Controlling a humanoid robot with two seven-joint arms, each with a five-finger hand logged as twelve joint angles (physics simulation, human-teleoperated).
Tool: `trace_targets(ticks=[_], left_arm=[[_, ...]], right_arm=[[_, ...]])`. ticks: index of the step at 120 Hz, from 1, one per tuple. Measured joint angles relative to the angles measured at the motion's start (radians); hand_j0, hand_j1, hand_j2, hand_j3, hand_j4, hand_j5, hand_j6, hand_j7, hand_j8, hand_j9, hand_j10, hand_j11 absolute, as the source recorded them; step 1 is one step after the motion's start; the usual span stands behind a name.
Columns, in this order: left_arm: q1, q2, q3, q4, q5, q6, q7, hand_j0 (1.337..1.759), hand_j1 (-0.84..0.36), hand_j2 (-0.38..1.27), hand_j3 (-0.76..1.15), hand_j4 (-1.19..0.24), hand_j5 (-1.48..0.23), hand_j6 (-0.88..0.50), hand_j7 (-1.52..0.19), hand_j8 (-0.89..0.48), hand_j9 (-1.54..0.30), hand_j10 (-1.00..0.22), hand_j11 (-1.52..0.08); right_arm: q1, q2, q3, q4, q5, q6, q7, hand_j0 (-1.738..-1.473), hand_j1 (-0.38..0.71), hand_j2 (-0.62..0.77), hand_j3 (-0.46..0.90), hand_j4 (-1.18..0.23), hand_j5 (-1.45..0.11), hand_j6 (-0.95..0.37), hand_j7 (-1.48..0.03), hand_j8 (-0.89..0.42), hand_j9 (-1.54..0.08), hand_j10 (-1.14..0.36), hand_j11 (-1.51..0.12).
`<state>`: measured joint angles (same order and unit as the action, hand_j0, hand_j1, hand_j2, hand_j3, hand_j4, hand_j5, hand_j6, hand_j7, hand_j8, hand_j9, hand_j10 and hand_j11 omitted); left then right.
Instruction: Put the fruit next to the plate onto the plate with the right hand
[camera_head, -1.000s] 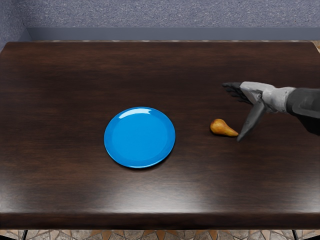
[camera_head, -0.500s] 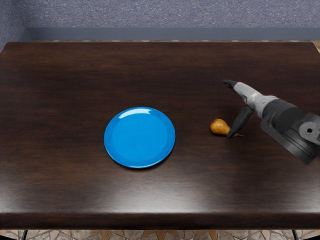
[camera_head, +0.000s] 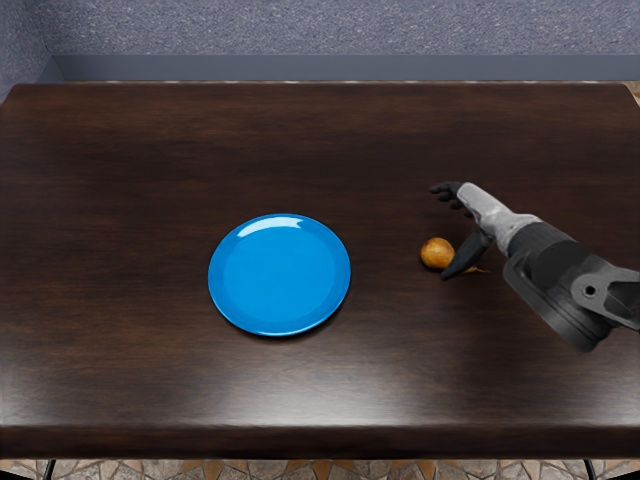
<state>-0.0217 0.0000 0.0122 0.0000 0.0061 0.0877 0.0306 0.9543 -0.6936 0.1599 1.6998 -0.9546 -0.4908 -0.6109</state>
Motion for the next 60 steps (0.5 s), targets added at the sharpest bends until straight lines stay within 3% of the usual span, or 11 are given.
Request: trace_targets(ticks=[60], left_arm=[[-0.001,0.000,0.000,0.000,0.000,0.000,0.000,1.658,0.35,0.00,0.00,0.00,0.00,0.00,0.00,0.00,0.00,0.00,0.00]], right_arm=[[-0.033,0.034,0.000,-0.029,-0.047,-0.013,0.000,-1.658,-0.01,-0.05,0.00,-0.28,-0.37,-0.28,-0.37,-0.28,-0.37,-0.28,-0.37]])
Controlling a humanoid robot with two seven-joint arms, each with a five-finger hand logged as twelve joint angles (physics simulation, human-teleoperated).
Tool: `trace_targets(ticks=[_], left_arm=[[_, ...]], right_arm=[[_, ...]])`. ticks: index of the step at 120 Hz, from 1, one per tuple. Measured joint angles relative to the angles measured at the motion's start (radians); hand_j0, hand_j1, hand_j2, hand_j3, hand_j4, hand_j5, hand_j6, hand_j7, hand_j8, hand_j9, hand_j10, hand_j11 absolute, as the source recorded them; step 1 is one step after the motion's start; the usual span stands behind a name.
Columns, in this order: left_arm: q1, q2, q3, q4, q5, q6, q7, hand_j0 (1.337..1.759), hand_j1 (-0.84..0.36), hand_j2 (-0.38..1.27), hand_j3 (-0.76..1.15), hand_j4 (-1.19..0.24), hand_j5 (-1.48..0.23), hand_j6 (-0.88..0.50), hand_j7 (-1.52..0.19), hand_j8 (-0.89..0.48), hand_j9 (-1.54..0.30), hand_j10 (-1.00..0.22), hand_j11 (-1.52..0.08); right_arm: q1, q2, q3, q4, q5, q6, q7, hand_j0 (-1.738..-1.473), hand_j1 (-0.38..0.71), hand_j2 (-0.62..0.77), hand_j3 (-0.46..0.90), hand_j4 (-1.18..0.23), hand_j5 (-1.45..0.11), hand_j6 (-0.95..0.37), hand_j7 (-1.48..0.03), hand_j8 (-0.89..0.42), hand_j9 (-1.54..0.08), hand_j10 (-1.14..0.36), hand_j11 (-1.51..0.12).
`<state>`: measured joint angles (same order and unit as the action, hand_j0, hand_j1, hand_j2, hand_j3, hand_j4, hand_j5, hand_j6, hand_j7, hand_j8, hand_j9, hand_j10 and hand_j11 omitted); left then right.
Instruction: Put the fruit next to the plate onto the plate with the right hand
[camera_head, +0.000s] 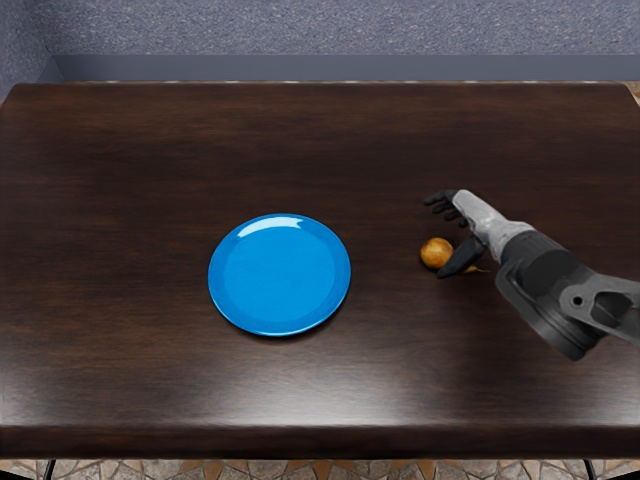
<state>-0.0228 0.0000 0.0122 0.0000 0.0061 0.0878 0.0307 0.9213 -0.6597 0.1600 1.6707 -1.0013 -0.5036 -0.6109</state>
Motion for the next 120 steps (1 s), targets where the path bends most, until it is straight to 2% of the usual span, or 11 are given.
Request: trace_targets(ticks=[55,120], left_arm=[[0.001,0.000,0.000,0.000,0.000,0.000,0.000,1.658,0.35,0.00,0.00,0.00,0.00,0.00,0.00,0.00,0.00,0.00,0.00],[0.001,0.000,0.000,0.000,0.000,0.000,0.000,1.658,0.35,0.00,0.00,0.00,0.00,0.00,0.00,0.00,0.00,0.00,0.00]], right_arm=[[-0.028,0.050,0.001,-0.039,-0.027,-0.028,0.000,-1.658,0.09,-0.07,0.00,-0.37,-0.47,-0.37,-0.47,-0.37,-0.47,-0.37,-0.47],[-0.048,0.082,0.002,-0.072,-0.029,-0.040,0.000,-1.658,0.12,-0.08,0.00,-0.40,-0.52,-0.40,-0.51,-0.40,-0.52,-0.40,-0.52]])
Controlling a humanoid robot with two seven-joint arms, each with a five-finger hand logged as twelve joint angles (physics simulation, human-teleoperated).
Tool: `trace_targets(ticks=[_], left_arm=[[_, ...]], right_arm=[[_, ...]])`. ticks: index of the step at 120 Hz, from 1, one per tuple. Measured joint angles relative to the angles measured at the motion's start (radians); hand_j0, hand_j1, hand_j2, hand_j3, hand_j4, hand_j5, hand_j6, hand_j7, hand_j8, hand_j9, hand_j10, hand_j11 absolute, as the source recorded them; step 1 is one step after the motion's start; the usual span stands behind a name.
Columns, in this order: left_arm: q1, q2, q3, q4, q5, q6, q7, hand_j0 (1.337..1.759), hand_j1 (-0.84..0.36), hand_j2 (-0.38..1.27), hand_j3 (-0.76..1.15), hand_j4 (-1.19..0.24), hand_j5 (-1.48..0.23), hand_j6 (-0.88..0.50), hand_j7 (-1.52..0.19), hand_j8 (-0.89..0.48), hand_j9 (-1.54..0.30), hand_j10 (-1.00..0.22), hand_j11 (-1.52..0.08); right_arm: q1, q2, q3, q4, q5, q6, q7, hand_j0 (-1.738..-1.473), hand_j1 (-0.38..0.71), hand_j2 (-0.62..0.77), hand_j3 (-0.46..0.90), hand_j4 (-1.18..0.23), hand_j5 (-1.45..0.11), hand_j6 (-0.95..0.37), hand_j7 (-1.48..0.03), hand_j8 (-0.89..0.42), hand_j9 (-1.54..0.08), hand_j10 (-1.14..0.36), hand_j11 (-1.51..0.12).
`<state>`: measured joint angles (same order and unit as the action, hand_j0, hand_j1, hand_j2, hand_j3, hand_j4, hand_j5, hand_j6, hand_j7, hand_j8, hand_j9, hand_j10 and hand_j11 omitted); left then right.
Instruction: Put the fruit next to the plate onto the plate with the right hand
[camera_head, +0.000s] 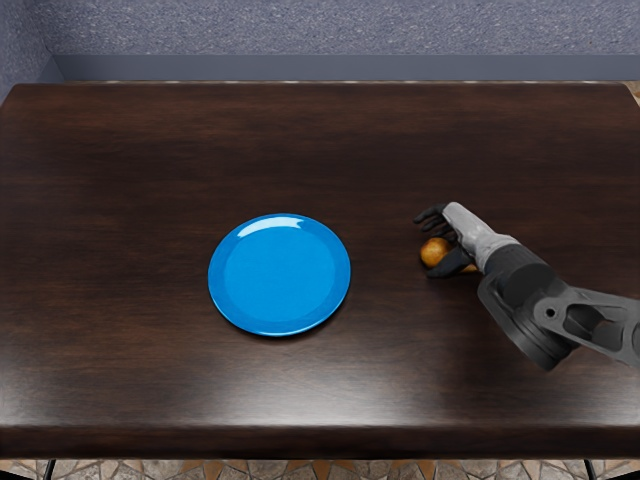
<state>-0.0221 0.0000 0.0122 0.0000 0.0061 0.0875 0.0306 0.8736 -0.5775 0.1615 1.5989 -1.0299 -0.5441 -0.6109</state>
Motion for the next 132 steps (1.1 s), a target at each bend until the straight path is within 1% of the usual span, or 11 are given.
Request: trace_targets(ticks=[43,53,61,82,98,106,115,132], left_arm=[[0.000,0.000,0.000,0.000,0.000,0.000,0.000,1.658,0.35,0.00,0.00,0.00,0.00,0.00,0.00,0.00,0.00,0.00,0.00],[-0.001,0.000,0.000,0.000,0.000,0.000,0.000,1.658,0.35,0.00,0.00,0.00,0.00,0.00,0.00,0.00,0.00,0.00,0.00],[-0.001,0.000,0.000,0.000,0.000,0.000,0.000,1.658,0.35,0.00,0.00,0.00,0.00,0.00,0.00,0.00,0.00,0.00,0.00],[-0.001,0.000,0.000,0.000,0.000,0.000,0.000,1.658,0.35,0.00,0.00,0.00,0.00,0.00,0.00,0.00,0.00,0.00,0.00],[-0.001,0.000,0.000,0.000,0.000,0.000,0.000,1.658,0.35,0.00,0.00,0.00,0.00,0.00,0.00,0.00,0.00,0.00,0.00],[-0.001,0.000,0.000,0.000,0.000,0.000,0.000,1.658,0.35,0.00,0.00,0.00,0.00,0.00,0.00,0.00,0.00,0.00,0.00],[0.000,0.000,0.000,0.000,0.000,0.000,0.000,1.658,0.35,0.00,0.00,0.00,0.00,0.00,0.00,0.00,0.00,0.00,0.00],[0.001,0.000,0.000,0.000,0.000,0.000,0.000,1.658,0.35,0.00,0.00,0.00,0.00,0.00,0.00,0.00,0.00,0.00,0.00]], right_arm=[[-0.001,0.002,0.009,0.001,0.005,-0.002,0.000,-1.658,0.24,-0.09,0.00,-0.50,-0.65,-0.50,-0.65,-0.50,-0.65,-0.50,-0.65],[-0.003,0.002,0.010,0.001,0.004,-0.002,0.000,-1.658,0.26,-0.08,0.00,-0.51,-0.66,-0.51,-0.66,-0.49,-0.66,-0.51,-0.66],[-0.006,0.002,0.011,0.001,-0.001,0.000,-0.001,-1.657,0.28,-0.09,0.00,-0.52,-0.67,-0.52,-0.67,-0.47,-0.68,-0.50,-0.68],[-0.010,0.003,0.011,0.001,-0.003,-0.001,0.000,-1.656,0.33,-0.04,0.00,-0.55,-0.68,-0.54,-0.70,-0.41,-0.71,-0.46,-0.71],[-0.011,0.003,0.011,0.001,-0.004,-0.001,0.000,-1.657,0.33,0.00,0.00,-0.56,-0.70,-0.56,-0.71,-0.41,-0.72,-0.45,-0.73],[-0.011,0.003,0.011,0.001,-0.004,-0.001,0.000,-1.657,0.32,0.00,0.00,-0.57,-0.70,-0.56,-0.72,-0.41,-0.72,-0.46,-0.73],[-0.010,0.003,0.011,0.001,-0.002,-0.001,0.000,-1.657,0.31,-0.01,0.00,-0.57,-0.70,-0.56,-0.72,-0.42,-0.72,-0.47,-0.73],[-0.007,0.002,0.012,0.001,0.004,-0.002,0.000,-1.657,0.28,0.02,0.00,-0.57,-0.71,-0.56,-0.72,-0.47,-0.73,-0.51,-0.73]])
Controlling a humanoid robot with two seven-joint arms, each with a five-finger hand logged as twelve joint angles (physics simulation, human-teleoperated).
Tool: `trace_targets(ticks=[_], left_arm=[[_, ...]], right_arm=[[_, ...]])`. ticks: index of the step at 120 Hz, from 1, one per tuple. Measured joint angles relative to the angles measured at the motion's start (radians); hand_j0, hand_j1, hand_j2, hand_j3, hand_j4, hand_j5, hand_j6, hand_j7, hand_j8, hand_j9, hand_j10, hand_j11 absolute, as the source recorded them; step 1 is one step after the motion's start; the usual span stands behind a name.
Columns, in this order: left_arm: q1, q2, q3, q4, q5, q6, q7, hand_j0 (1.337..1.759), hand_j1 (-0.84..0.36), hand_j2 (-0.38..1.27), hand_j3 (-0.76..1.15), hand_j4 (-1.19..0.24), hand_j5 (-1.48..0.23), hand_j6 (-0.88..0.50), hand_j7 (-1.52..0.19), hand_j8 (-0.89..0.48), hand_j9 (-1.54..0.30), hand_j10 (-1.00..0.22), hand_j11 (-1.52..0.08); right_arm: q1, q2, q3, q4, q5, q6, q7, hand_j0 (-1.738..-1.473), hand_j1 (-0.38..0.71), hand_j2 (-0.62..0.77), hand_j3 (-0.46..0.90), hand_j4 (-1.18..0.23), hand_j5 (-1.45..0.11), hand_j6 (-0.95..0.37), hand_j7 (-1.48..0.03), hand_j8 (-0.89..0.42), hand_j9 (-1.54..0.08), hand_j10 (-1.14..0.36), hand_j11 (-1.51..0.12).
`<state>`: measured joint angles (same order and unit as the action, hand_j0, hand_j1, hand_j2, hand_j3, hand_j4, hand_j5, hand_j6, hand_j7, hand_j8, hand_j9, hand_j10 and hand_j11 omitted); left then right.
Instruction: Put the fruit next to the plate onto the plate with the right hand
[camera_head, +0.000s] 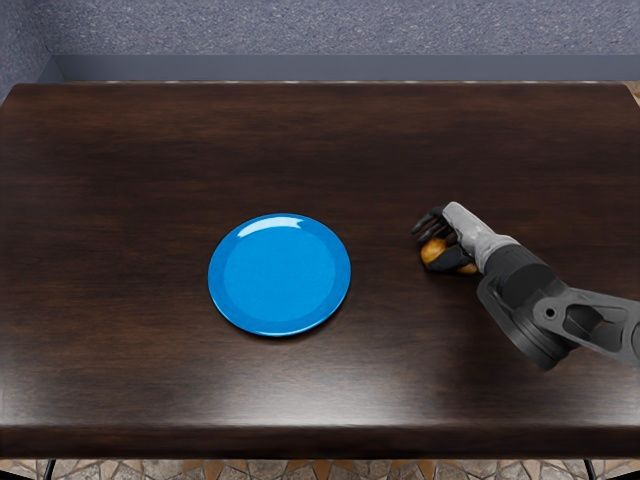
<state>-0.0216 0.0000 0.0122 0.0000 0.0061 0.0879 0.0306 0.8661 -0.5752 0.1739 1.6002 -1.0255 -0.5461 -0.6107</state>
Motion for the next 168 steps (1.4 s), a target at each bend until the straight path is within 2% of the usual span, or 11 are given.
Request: trace_targets(ticks=[40,73,168], left_arm=[[-0.001,0.000,0.000,0.000,0.000,0.000,0.000,1.658,0.35,0.00,0.00,0.00,0.00,0.00,0.00,0.00,0.00,0.00,0.00],[-0.001,0.000,0.000,0.000,0.000,0.000,0.000,1.658,0.35,0.00,0.00,0.00,0.00,0.00,0.00,0.00,0.00,0.00,0.00],[-0.001,0.000,0.000,0.000,0.000,0.000,0.000,1.658,0.35,0.00,0.00,0.00,0.00,0.00,0.00,0.00,0.00,0.00,0.00]], right_arm=[[0.014,-0.002,0.002,0.007,0.007,0.001,0.000,-1.657,0.27,0.05,0.00,-0.56,-0.73,-0.57,-0.73,-0.49,-0.74,-0.53,-0.74],[0.028,-0.008,0.027,0.043,0.008,0.010,0.000,-1.658,0.27,0.07,0.00,-0.57,-0.74,-0.57,-0.74,-0.50,-0.74,-0.53,-0.74],[0.088,-0.006,0.035,0.095,0.008,0.016,0.000,-1.657,0.27,0.06,0.00,-0.56,-0.74,-0.56,-0.73,-0.49,-0.74,-0.53,-0.74]])
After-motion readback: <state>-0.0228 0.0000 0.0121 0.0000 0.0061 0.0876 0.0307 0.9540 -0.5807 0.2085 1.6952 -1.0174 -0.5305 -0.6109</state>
